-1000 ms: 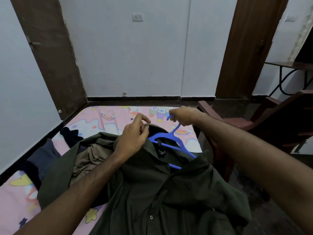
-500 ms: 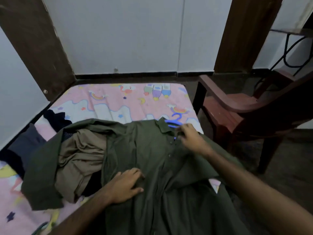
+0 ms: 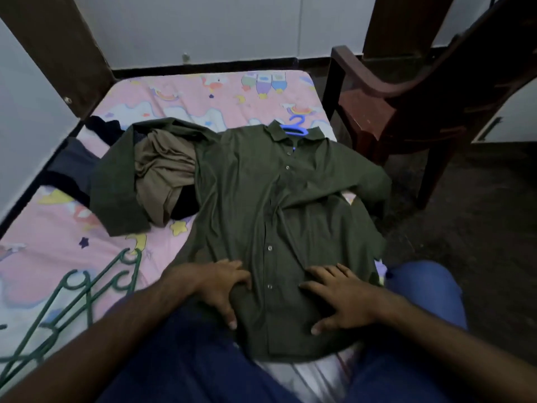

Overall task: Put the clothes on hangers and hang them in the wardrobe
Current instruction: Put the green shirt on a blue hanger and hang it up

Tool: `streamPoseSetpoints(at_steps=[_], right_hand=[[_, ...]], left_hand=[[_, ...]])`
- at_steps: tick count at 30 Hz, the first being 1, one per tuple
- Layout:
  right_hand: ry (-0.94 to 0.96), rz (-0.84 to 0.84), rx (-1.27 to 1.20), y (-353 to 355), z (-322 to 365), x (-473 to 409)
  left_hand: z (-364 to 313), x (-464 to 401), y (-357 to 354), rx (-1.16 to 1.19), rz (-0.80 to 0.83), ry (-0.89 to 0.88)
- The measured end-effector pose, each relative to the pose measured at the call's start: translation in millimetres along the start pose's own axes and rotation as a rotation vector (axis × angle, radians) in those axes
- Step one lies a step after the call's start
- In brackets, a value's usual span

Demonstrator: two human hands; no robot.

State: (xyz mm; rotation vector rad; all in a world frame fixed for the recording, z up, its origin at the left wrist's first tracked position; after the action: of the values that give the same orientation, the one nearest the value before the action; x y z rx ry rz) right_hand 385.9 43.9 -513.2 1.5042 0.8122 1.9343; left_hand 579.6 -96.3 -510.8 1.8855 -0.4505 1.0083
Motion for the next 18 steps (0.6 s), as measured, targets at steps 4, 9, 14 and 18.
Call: streamPoseSetpoints(at_steps=[4,9,14,18], right_hand=[[-0.073,0.181,0.126,-30,40,26],[-0.18,0.024,0.337,-44,63,20],[-0.171,-0.176,0.23,5,51,22],[-0.205,-0.427,-0.191,75,3,43]], left_hand=[[-22,1,-26,-0.096,0.049,0.127],[-45,2,-44,-0.208,0.01,0.283],[-60,-5,-52,-0.314,-0.097,0.419],[-58,2,-34,-0.444,-0.359,0.434]])
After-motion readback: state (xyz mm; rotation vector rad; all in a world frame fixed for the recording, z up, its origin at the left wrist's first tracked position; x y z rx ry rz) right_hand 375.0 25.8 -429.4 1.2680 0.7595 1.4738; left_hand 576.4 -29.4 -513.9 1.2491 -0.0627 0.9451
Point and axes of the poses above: each hand's wrist, its own x-axis away from the middle knuckle, its own y-axis out of the back of the hand, z = x × y, the point moved 7 cm from there along -x, towards the middle knuckle, and after that the axes turned 12 degrees about z, right-handed, at the moved point
